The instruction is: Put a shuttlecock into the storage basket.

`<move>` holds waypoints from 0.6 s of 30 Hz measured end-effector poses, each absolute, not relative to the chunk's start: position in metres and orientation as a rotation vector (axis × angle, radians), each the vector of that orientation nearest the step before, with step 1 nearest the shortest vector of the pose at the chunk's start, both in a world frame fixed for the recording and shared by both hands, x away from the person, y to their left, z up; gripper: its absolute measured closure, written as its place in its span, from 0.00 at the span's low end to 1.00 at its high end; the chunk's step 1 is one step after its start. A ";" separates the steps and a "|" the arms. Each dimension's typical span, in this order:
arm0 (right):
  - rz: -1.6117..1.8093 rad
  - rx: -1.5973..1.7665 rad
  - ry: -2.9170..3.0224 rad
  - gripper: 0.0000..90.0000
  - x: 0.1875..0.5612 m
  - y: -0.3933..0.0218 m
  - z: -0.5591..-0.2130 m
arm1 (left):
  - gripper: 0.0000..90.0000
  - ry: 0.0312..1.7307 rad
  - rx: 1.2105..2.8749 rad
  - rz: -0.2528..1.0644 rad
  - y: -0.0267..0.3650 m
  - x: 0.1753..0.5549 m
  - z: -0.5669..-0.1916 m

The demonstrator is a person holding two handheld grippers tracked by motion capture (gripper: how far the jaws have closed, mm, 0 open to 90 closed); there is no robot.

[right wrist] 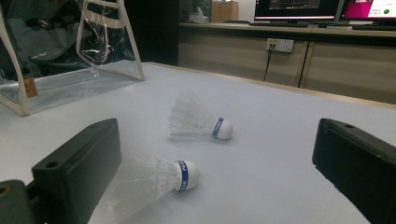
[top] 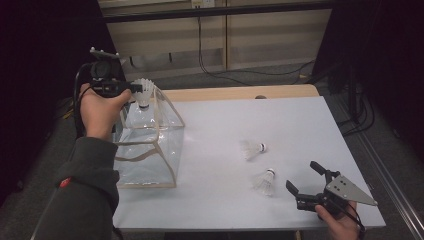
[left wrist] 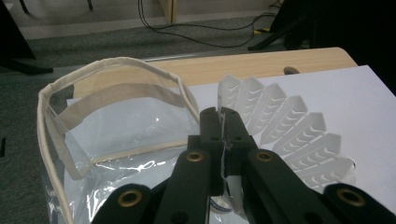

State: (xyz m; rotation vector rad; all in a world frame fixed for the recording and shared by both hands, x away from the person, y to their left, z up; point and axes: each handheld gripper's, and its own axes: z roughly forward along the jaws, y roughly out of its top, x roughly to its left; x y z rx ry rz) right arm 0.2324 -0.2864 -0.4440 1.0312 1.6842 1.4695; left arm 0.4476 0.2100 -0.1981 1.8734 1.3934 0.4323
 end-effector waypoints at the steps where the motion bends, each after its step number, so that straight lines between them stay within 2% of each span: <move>1: 1.469 1.032 1.685 0.01 0.232 -0.286 -0.444 | 1.00 1.393 1.876 0.434 0.210 0.448 -0.198; 18: 1.470 1.034 1.681 0.01 0.232 -0.287 -0.443 | 1.00 1.408 1.884 0.435 0.214 0.449 -0.205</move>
